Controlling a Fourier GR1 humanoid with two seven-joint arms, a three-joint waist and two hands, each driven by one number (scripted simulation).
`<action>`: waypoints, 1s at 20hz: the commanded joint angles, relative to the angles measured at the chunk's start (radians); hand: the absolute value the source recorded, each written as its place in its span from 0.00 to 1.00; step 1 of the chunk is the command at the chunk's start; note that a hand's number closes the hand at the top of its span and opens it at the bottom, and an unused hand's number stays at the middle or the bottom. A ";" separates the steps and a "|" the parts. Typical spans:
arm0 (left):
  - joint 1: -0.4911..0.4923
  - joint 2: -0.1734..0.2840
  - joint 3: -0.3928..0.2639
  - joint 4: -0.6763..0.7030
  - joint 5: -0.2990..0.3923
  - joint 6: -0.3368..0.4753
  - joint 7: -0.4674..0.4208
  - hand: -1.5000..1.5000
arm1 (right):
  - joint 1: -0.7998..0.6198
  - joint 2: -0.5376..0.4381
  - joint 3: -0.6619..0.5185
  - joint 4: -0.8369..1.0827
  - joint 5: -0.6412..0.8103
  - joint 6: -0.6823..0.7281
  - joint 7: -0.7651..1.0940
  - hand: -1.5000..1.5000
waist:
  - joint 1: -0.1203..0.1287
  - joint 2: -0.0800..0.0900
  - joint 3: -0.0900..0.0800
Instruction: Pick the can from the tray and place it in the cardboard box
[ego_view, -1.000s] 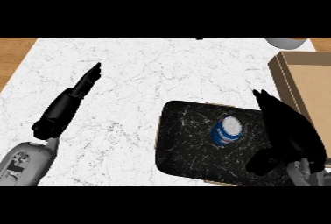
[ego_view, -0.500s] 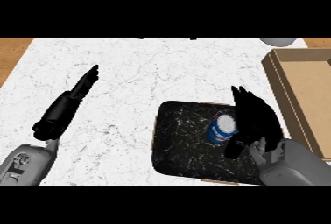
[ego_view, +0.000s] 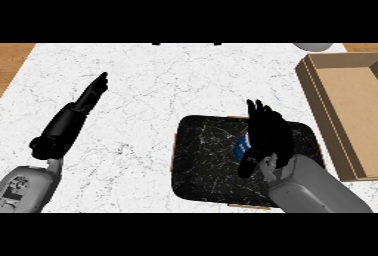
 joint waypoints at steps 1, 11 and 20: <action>0.008 0.009 0.009 -0.007 -0.003 -0.018 0.010 0.50 | -0.003 0.089 0.013 0.043 0.052 0.037 0.235 0.00 | 0.002 0.001 0.001; 0.026 -0.009 0.014 -0.049 -0.026 -0.016 0.012 0.50 | 0.048 0.135 -0.053 0.119 0.136 0.064 0.196 0.00 | 0.001 0.000 0.002; 0.049 -0.048 0.033 -0.037 -0.080 -0.029 -0.024 0.50 | 0.114 0.167 -0.030 0.118 0.274 0.068 -0.004 1.00 | 0.001 0.003 0.002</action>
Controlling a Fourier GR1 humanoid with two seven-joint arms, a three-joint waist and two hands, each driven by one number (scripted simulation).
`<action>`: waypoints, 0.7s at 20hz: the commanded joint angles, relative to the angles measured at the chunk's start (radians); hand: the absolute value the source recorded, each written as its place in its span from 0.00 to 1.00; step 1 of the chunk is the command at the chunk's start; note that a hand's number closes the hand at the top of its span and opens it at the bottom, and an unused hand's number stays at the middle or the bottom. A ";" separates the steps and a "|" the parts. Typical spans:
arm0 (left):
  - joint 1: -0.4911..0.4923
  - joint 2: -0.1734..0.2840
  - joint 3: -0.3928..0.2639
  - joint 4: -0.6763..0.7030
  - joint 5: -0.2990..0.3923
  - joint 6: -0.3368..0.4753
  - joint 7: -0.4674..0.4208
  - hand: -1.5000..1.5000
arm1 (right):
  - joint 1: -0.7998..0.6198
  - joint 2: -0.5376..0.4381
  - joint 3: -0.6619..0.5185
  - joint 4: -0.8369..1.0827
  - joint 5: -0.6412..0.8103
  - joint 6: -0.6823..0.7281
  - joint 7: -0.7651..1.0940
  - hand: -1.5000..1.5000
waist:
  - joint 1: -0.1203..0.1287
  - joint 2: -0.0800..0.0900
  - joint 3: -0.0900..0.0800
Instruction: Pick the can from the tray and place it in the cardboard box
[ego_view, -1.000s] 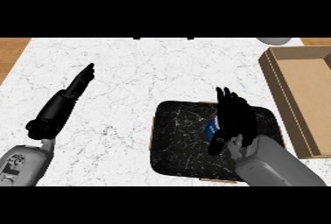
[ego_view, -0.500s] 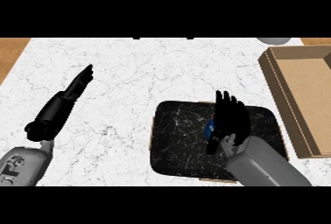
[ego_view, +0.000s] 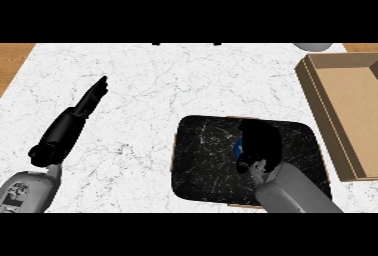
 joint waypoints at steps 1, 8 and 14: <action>-0.005 -0.016 0.006 -0.044 -0.009 -0.005 0.066 0.50 | -0.035 -0.026 -0.040 0.073 0.046 0.061 -0.006 1.00 | 0.005 0.004 0.002; 0.083 -0.011 0.042 -0.025 -0.032 -0.047 -0.047 0.50 | -0.061 0.048 -0.017 0.069 0.221 0.058 -0.009 1.00 | 0.005 0.004 0.002; -0.056 -0.052 0.007 -0.013 -0.027 -0.052 0.005 0.50 | -0.318 -0.079 -0.349 0.470 0.021 -0.110 -0.477 1.00 | 0.076 0.043 0.007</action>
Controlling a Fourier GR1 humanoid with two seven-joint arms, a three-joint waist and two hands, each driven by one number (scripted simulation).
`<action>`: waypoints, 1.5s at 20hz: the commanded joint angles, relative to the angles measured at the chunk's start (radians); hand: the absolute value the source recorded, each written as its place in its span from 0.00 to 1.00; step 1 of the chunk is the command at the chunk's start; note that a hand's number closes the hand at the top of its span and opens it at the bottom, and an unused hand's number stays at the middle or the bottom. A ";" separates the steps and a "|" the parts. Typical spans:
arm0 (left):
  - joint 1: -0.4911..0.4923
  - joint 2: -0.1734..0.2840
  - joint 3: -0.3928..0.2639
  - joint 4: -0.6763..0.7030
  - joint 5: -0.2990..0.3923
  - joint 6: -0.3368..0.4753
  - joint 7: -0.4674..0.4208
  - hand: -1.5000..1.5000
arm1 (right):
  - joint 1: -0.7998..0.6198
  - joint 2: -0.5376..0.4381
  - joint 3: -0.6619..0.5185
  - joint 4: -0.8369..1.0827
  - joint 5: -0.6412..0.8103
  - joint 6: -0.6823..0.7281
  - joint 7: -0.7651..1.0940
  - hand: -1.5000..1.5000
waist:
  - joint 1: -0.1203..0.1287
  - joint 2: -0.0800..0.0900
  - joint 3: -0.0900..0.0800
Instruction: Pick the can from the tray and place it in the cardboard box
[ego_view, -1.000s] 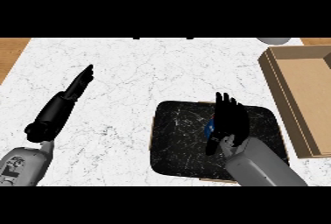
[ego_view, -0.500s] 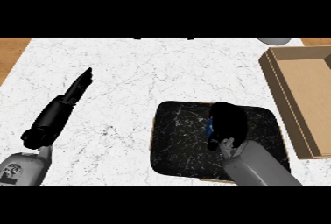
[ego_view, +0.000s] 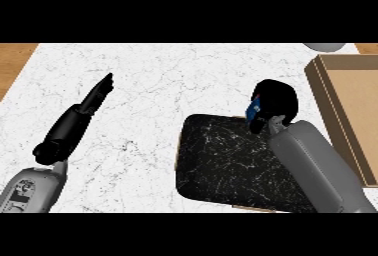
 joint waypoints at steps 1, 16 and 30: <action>-0.024 -0.004 -0.008 -0.021 0.002 -0.011 0.013 0.50 | -0.105 -0.056 -0.134 0.208 -0.050 -0.117 -0.217 1.00 | 0.041 0.017 0.003; -0.021 0.017 0.051 0.017 0.016 -0.048 0.032 0.50 | -0.515 -0.094 -0.204 0.577 0.164 -0.411 -0.214 1.00 | -0.006 -0.009 -0.002; 0.049 -0.035 0.029 0.016 -0.052 -0.007 -0.025 0.50 | -0.520 -0.351 -0.421 0.716 0.142 -0.614 -0.137 1.00 | -0.018 -0.009 -0.002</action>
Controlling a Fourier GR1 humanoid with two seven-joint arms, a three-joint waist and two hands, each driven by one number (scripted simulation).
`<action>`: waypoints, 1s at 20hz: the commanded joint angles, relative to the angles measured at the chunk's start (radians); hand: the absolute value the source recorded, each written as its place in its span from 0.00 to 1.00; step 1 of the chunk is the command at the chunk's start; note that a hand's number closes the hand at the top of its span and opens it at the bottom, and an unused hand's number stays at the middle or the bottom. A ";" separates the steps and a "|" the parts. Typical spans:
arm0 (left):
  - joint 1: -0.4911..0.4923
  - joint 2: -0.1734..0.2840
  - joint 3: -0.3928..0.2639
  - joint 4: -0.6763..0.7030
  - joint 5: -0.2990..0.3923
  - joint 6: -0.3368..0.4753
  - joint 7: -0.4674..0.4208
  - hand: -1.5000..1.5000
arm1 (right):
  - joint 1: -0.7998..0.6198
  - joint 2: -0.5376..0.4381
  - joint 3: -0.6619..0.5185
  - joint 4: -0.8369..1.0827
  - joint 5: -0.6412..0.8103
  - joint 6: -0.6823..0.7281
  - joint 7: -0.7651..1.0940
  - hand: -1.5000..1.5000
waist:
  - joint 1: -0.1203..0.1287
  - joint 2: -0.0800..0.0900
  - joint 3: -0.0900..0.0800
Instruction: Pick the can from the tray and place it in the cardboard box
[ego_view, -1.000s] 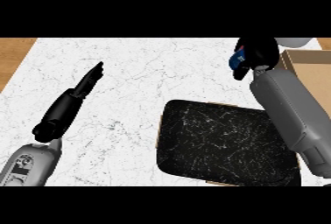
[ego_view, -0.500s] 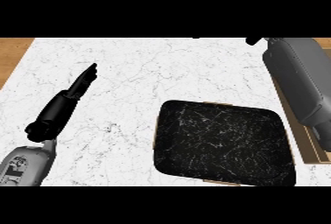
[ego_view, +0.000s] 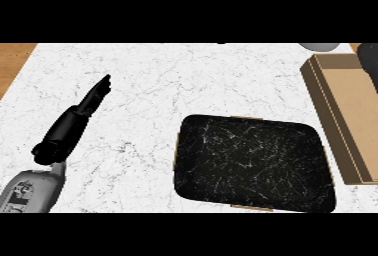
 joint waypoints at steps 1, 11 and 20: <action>0.047 0.012 0.014 0.004 0.001 -0.029 -0.047 0.50 | 0.006 -0.064 -0.049 0.064 -0.004 -0.025 -0.013 1.00 | 0.002 -0.001 0.000; -0.032 0.000 0.040 0.015 0.012 -0.034 0.010 0.50 | 0.067 -0.204 -0.146 0.220 -0.138 0.362 -0.189 1.00 | -0.009 0.000 0.001; 0.005 -0.024 0.027 -0.035 -0.017 -0.027 0.019 0.50 | 0.158 -0.282 -0.186 0.303 -0.182 0.561 -0.301 1.00 | 0.000 -0.001 0.001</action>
